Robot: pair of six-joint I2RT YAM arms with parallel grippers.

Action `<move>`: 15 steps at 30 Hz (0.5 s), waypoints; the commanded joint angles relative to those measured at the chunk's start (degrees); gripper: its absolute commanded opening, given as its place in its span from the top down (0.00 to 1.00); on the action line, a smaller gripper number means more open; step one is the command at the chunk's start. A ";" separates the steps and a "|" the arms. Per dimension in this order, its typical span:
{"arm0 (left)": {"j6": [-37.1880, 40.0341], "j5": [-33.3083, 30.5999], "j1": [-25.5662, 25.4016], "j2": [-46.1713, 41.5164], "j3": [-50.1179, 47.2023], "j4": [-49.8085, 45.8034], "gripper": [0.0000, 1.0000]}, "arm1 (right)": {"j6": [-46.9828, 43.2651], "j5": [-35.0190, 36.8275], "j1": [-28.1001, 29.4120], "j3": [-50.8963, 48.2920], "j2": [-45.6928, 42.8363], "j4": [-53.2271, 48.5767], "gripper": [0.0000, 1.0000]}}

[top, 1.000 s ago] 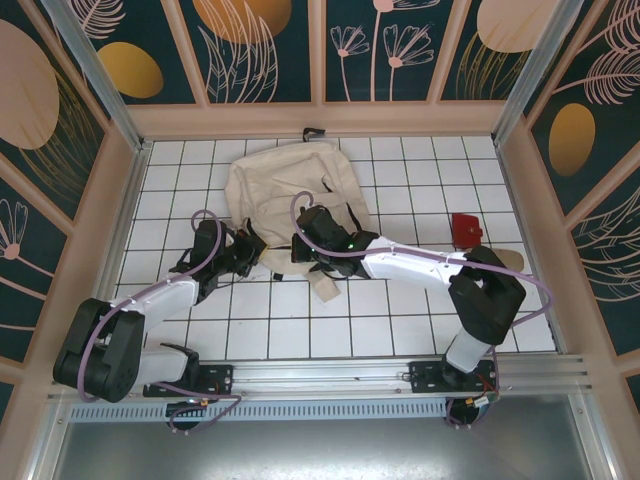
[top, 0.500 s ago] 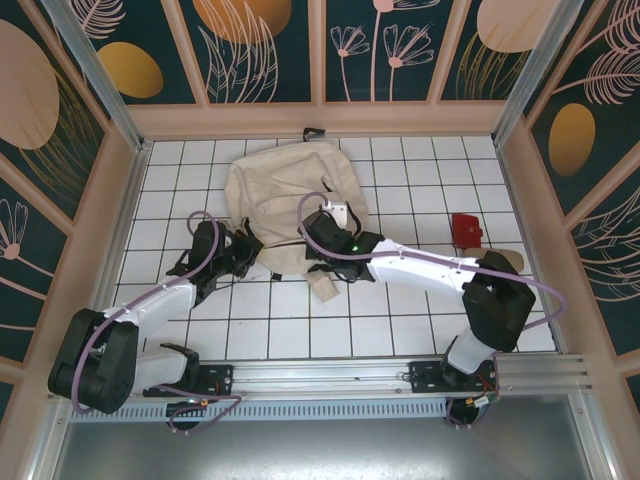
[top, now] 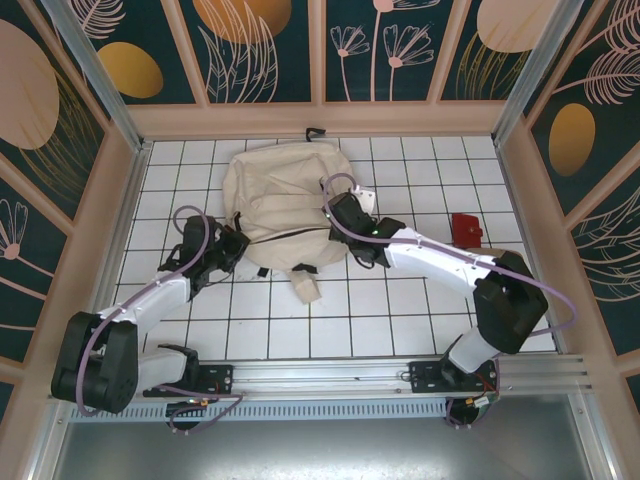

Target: Pack the student bag

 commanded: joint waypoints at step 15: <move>12.36 -10.47 3.81 -6.84 8.34 -24.04 0.36 | -10.50 -30.39 6.05 0.17 4.10 17.92 1.00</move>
